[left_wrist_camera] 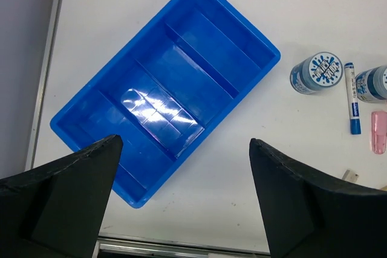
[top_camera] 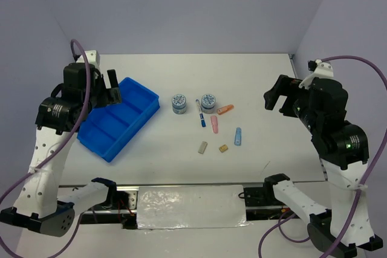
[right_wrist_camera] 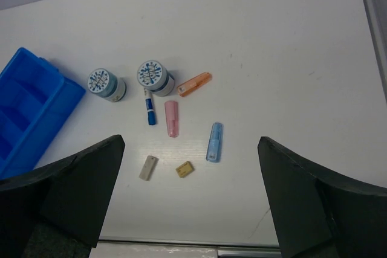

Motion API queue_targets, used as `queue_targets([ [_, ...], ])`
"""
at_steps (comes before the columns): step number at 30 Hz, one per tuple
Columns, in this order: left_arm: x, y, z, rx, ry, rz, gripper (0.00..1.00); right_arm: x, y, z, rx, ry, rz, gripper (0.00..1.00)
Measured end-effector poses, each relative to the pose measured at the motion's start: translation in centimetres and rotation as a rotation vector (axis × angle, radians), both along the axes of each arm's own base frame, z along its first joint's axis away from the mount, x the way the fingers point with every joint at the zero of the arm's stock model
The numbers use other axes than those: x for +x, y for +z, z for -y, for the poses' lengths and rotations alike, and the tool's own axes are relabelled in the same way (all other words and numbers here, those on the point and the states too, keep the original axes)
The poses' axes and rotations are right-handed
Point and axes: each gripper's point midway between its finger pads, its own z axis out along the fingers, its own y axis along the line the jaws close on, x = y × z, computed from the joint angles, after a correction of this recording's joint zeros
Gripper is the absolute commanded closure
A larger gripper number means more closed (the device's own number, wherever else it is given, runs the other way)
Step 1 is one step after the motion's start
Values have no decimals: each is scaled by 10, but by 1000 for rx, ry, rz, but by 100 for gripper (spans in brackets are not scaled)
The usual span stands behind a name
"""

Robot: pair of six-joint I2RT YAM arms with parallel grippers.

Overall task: Sort the stationery into containers
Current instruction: Pick up the stationery from the center of the board.

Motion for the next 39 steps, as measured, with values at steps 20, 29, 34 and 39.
queue_targets([
  [20, 100, -64, 162, -38, -364, -186, 1, 7, -30, -15, 11, 66, -93, 0],
  [29, 153, -186, 248, 75, -441, -366, 1, 5, -41, -19, -5, 107, -123, 0],
  [34, 182, -195, 253, 125, -404, -339, 1, -1, -45, -19, -14, 116, -122, 0],
  [39, 186, -196, 241, 168, -367, -336, 1, -6, -58, -18, -23, 123, -160, 0],
])
